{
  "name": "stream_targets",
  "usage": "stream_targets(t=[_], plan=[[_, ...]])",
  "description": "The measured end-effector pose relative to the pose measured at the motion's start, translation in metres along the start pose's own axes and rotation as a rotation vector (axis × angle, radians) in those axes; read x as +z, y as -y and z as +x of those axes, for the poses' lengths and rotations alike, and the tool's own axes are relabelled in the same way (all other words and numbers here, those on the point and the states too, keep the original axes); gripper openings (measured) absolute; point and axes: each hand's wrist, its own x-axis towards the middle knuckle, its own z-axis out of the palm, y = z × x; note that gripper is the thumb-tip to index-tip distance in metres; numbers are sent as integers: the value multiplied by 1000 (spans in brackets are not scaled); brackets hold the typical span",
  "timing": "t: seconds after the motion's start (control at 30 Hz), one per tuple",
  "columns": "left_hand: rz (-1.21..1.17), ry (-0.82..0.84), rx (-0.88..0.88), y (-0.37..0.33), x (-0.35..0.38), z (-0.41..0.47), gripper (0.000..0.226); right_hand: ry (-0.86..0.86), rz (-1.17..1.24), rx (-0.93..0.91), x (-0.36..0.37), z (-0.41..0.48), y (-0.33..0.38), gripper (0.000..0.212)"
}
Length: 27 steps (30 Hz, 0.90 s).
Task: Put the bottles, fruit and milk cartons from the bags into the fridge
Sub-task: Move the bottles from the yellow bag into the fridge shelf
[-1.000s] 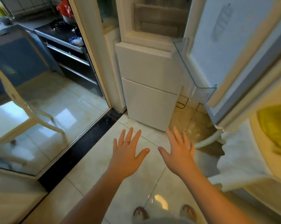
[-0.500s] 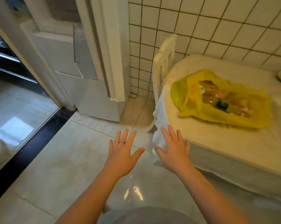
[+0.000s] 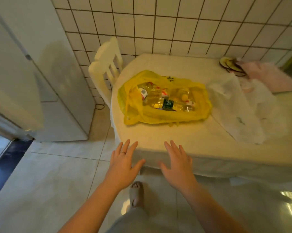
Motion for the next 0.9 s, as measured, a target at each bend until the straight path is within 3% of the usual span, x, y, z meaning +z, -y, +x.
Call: stream_targets(t=[0.23,0.5,0.7,0.9], plan=[[-48,-41,95,-32,5,95,71,-53,-18,45,-29,54,-41,72],[-10,-146,77,-54,-14,219,71,-52,-69,10,-70,166,-54,68],[154,-156,46,-53,-32,288,74,-11,-141,19,-75,233,-73,66],[359,-133,-57,-52,-38,335,69,-236,-205,104,-89,278,-75,73]])
